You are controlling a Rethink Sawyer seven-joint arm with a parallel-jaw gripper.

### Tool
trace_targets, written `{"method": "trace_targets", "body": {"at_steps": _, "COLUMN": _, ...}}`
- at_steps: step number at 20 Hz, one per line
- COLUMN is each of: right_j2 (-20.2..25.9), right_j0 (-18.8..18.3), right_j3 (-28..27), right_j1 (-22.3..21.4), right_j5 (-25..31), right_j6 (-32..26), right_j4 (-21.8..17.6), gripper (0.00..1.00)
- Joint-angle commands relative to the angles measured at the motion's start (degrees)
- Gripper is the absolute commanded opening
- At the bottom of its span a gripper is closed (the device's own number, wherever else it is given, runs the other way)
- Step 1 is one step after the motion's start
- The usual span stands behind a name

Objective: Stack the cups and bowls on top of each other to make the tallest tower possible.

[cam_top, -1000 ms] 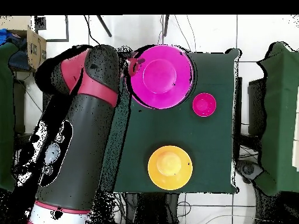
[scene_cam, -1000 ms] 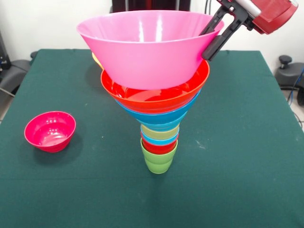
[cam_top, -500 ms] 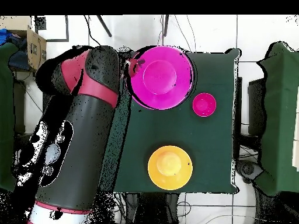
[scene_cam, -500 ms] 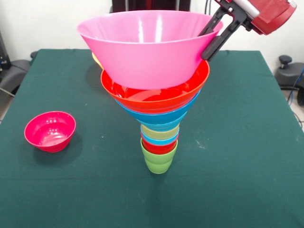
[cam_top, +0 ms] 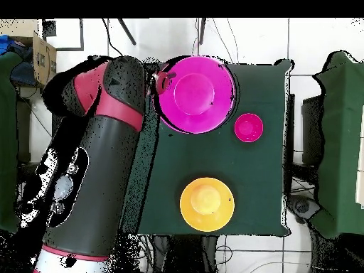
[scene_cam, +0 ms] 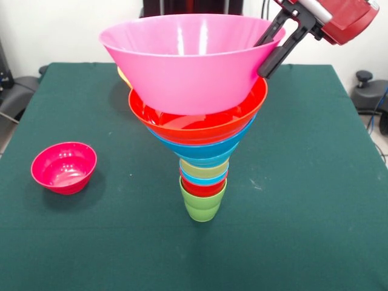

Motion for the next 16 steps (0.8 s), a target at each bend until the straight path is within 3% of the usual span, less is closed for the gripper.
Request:
{"method": "trace_targets", "body": {"at_steps": 1, "right_j2": 4.22, "right_j0": 0.92, "right_j3": 5.31, "right_j1": 1.1, "right_j5": -3.47, "right_j6": 7.84, "right_j4": -1.14, "gripper": 0.0}}
{"method": "trace_targets", "body": {"at_steps": 16, "right_j2": 3.57, "right_j0": 1.19, "right_j3": 5.55, "right_j1": 1.61, "right_j5": -4.68, "right_j6": 8.82, "right_j4": -0.86, "gripper": 0.0}}
